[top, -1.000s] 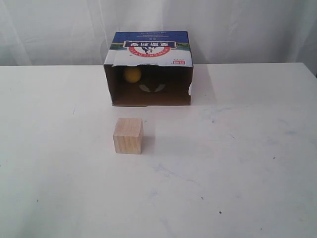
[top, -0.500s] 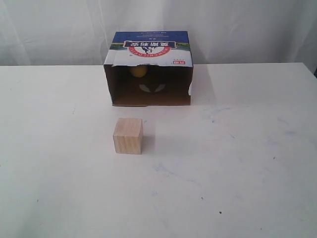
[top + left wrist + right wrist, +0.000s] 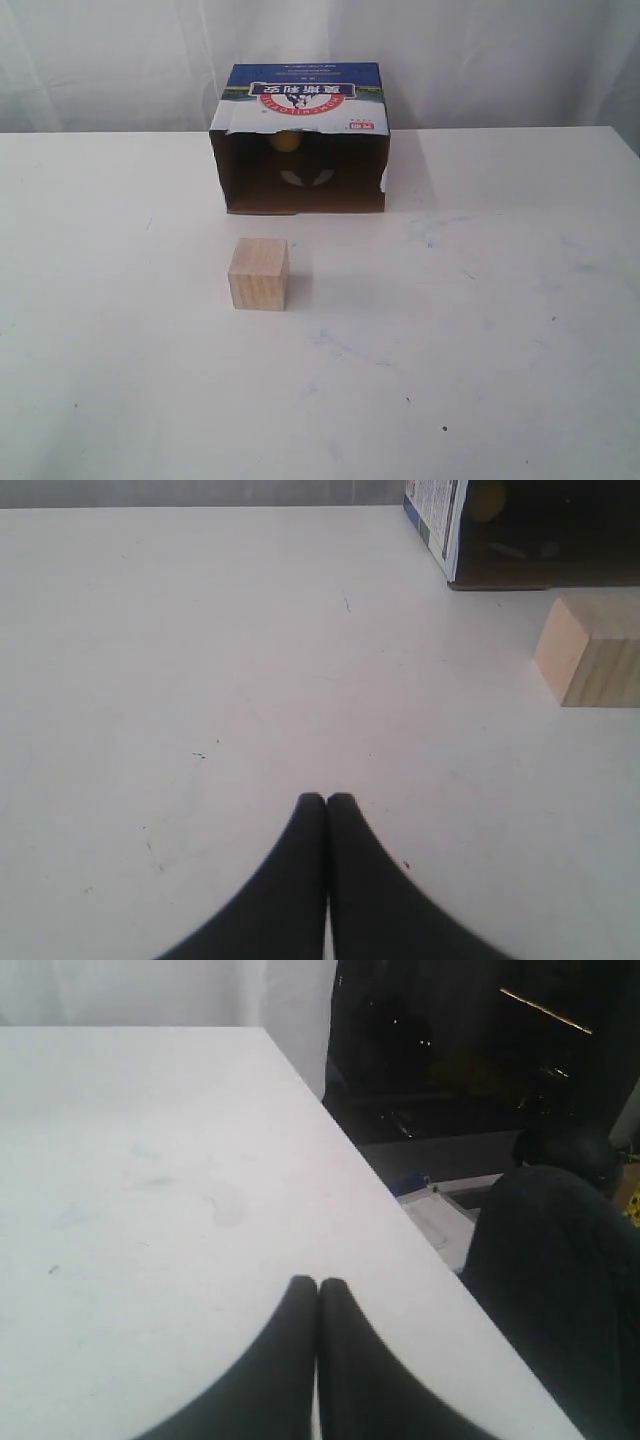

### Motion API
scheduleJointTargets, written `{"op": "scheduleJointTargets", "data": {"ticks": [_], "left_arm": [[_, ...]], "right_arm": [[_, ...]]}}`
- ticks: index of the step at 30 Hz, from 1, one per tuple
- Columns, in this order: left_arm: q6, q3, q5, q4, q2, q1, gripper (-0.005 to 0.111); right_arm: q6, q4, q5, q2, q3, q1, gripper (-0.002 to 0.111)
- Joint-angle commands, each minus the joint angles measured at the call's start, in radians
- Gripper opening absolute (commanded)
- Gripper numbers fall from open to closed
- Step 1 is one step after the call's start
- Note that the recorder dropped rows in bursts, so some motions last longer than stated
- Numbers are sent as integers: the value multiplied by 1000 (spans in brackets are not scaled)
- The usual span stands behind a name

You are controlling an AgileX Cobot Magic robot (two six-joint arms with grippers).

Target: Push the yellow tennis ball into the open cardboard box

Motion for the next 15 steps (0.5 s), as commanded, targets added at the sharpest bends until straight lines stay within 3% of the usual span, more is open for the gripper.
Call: {"op": "scheduleJointTargets", "data": {"ticks": [1,4,9,15], "left_arm": [[-2,3,3,-12,-5,-3,0],[-2,3,3,-12,-5,-3,0],[-2,3,3,-12,-5,-3,0],[-2,3,3,-10,-5,-3,0]], "right_arm": [[11,89,-108,-5,7,-2,0],[2,106,-154,-5,7,-12,0],[-61,101,-252,-5,7,-144,0],[-159,185,-246,-5,7,-158,0]]}}
